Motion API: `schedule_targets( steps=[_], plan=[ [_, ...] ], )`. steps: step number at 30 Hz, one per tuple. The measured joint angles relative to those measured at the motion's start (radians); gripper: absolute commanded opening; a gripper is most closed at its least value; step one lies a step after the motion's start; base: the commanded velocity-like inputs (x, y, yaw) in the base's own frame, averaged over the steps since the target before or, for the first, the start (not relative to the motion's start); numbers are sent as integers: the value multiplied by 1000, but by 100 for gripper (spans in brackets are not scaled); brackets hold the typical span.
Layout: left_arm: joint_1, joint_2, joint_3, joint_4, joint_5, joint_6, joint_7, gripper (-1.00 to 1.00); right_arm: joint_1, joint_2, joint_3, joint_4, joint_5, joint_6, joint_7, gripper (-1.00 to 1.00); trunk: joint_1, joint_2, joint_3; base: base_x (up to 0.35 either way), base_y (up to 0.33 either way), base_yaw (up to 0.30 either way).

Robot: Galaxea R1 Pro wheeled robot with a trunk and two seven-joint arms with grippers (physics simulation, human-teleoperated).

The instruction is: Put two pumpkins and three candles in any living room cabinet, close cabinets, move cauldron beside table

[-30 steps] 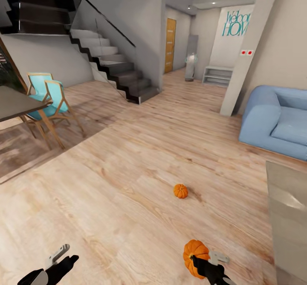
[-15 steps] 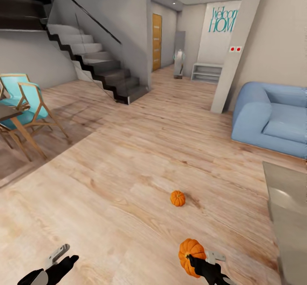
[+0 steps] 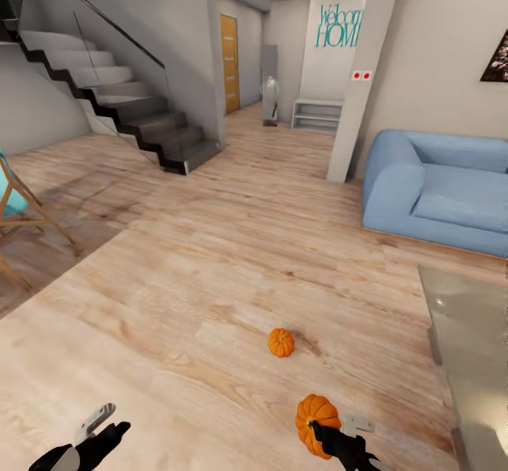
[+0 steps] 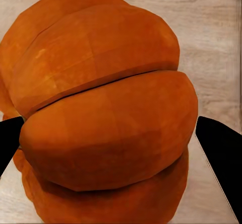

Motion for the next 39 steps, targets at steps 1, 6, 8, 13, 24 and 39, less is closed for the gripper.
schedule_targets(
  steps=[1, 6, 8, 13, 24, 39],
  plan=[
    [0, 0, 0, 0, 0, 0, 0, 100, 0, 0, 0, 0, 0, 0, 0, -100, 0, 0, -1, 330, 0, -222],
    [0, 0, 1, 0, 0, 0, 0, 100, 0, 0, 0, 0, 0, 0, 0, -100, 0, 0, -6, 330, 0, -224],
    [0, 0, 1, 0, 0, 0, 0, 100, -1, 0, 0, 0, 0, -1, 0, -100, 0, 0, -8, 330, 0, -227],
    [0, 0, 1, 0, 0, 0, 0, 100, 0, 0, 0, 0, -1, -1, -1, -100, 0, 0, -13, 330, 0, -237],
    [0, 0, 0, 0, 1, 0, 0, 100, 0, 0, 0, 0, 1, -1, 0, -100, 0, 0, -23, 330, 0, -236],
    [0, 0, 1, 0, 1, 0, 0, 100, 0, -1, 0, 0, 1, -1, 0, -100, 0, 0, -35, 330, 47, -149]
  ],
)
